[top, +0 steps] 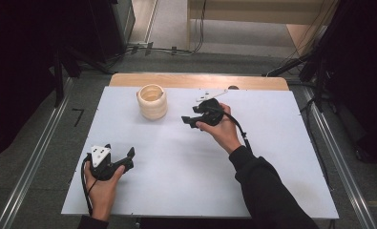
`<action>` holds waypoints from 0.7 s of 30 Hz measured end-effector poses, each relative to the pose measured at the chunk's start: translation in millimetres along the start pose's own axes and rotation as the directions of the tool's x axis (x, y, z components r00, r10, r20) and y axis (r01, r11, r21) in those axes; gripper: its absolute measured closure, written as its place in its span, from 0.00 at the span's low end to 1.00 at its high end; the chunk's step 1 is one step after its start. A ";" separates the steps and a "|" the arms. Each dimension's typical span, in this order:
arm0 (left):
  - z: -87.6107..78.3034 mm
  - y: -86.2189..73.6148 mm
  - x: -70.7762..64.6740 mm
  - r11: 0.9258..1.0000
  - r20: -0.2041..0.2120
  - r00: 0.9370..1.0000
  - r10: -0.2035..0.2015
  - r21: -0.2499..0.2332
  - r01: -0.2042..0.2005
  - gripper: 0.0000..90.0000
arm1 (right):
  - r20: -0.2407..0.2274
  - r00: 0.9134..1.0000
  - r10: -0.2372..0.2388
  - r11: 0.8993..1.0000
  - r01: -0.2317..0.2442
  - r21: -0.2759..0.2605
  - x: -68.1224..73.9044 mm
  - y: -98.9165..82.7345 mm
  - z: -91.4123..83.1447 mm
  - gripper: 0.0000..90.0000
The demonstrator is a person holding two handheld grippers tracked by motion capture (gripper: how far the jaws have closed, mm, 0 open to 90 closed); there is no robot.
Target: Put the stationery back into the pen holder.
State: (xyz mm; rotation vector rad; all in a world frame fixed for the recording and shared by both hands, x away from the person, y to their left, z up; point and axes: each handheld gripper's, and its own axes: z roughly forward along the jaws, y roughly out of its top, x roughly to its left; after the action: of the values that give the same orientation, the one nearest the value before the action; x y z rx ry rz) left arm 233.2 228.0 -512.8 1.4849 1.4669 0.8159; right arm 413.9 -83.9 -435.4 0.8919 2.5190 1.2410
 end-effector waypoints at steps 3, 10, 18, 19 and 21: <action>-0.1 0.0 0.2 1.000 -0.001 1.000 -0.001 0.000 0.001 0.13 | 0.000 1.000 -0.001 1.000 0.001 0.001 0.0 -1.3 -0.6 0.36; -0.1 0.0 0.2 1.000 -0.001 1.000 -0.001 0.001 0.001 0.13 | 0.002 1.000 0.000 1.000 0.000 -0.001 -1.7 -6.0 -4.0 0.33; 0.0 0.0 0.1 1.000 -0.001 1.000 0.000 0.000 0.000 0.13 | 0.014 1.000 0.009 1.000 -0.009 0.004 -5.4 -13.3 -7.0 0.30; 0.0 0.0 0.1 1.000 -0.001 1.000 0.000 0.001 0.000 0.13 | 0.016 1.000 0.008 1.000 -0.008 0.004 -5.7 -14.3 -7.5 0.30; 0.0 0.0 0.2 1.000 -0.002 1.000 0.001 0.001 -0.001 0.13 | 0.016 1.000 0.012 1.000 -0.012 0.002 -6.3 -16.3 -8.5 0.29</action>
State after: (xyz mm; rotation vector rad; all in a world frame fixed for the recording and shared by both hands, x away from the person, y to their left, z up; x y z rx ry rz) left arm 233.1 228.2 -512.9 1.4860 1.4686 0.8171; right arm 408.3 -100.8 -443.2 0.9145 2.5075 1.2299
